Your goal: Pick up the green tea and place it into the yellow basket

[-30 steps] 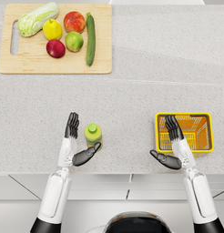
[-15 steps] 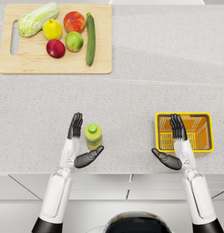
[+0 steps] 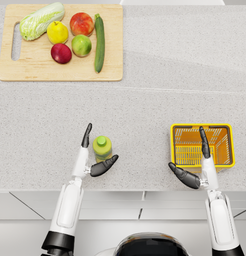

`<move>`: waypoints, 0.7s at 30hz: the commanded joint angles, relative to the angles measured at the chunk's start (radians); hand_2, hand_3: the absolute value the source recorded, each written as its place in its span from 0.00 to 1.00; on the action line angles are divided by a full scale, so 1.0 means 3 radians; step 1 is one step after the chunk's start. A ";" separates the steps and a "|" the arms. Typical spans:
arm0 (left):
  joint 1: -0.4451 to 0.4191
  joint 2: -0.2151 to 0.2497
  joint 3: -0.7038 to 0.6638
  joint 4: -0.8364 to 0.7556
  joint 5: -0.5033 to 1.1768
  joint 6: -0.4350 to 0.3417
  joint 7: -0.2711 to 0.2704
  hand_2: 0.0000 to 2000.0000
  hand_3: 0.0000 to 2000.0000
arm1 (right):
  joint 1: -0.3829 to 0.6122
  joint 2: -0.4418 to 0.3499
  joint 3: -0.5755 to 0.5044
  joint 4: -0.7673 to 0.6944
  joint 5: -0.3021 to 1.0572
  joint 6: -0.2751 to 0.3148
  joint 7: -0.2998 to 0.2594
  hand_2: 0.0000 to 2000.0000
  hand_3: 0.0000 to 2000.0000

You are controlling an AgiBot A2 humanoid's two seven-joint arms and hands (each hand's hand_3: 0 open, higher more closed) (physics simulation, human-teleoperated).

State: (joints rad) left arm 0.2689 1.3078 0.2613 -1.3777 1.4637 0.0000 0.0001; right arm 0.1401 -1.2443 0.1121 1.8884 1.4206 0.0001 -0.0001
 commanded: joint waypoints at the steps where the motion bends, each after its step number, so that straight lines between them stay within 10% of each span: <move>1: 0.0186 0.0086 0.0021 0.0619 0.0005 0.0000 0.0000 0.00 0.00 | 0.0024 -0.0016 -0.0024 0.0080 0.0004 0.0000 0.0000 0.00 0.00; 15: 0.0827 0.0451 0.0209 0.1924 0.0016 -0.0031 -0.0001 0.00 0.00 | 0.0147 -0.0179 0.0198 -0.0103 0.0013 0.0000 0.0000 0.00 0.00; 16: 0.0827 0.0457 0.0185 0.1943 0.0016 -0.0030 -0.0001 0.68 0.16 | 0.0161 -0.0192 0.0176 -0.0112 0.0013 0.0000 0.0000 0.00 0.00; 17: 0.0824 0.0467 0.0191 0.1925 0.0014 -0.0135 -0.0008 1.00 0.33 | 0.0157 -0.0197 0.0182 -0.0090 0.0013 0.0000 0.0000 0.00 0.00; 21: 0.0590 0.0399 0.0129 0.1163 0.0019 -0.0182 -0.0003 1.00 0.98 | 0.0186 -0.0240 0.0235 -0.0154 0.0013 0.0000 0.0000 0.00 0.00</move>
State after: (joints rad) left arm 0.4562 1.4342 0.3147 -0.8996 1.4695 -0.0511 0.0000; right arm 0.1833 -1.3125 0.1742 1.8471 1.4243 0.0000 0.0000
